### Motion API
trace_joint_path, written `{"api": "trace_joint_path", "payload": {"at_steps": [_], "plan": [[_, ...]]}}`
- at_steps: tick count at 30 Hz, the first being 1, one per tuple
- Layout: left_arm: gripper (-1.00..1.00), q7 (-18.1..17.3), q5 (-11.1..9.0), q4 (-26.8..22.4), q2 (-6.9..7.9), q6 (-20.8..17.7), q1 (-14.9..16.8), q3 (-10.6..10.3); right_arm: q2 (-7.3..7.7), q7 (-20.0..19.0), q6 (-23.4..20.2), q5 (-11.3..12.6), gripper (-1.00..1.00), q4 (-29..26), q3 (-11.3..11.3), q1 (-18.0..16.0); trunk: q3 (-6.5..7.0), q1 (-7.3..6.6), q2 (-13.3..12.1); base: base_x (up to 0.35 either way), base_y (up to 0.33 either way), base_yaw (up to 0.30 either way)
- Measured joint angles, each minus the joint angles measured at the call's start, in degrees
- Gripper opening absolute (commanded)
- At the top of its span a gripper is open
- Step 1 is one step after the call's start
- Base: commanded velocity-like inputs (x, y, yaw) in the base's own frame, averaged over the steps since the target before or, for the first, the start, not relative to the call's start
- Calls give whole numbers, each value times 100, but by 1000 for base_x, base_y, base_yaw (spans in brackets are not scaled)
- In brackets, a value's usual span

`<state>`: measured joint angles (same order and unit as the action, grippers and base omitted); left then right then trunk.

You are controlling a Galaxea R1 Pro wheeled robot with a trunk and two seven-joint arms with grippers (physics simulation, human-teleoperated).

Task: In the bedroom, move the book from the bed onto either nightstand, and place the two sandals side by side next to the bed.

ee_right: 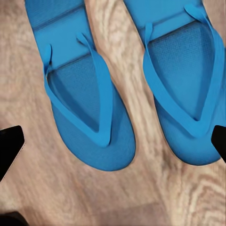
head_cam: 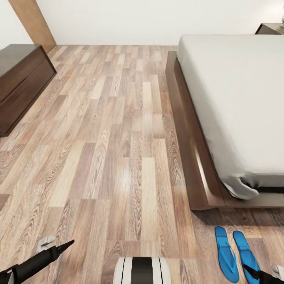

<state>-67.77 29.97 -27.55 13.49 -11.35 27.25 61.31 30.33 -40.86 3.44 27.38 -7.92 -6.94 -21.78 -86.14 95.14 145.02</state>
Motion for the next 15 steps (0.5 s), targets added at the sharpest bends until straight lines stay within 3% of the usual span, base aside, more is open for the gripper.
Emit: {"api": "trace_joint_path", "payload": {"at_steps": [15], "plan": [[100, 6, 8, 0, -15, 0, 0, 0, -2, 1, 8, -2, 100, 23, 0, 2, 332, -39, -20, 0, 0, 0]]}}
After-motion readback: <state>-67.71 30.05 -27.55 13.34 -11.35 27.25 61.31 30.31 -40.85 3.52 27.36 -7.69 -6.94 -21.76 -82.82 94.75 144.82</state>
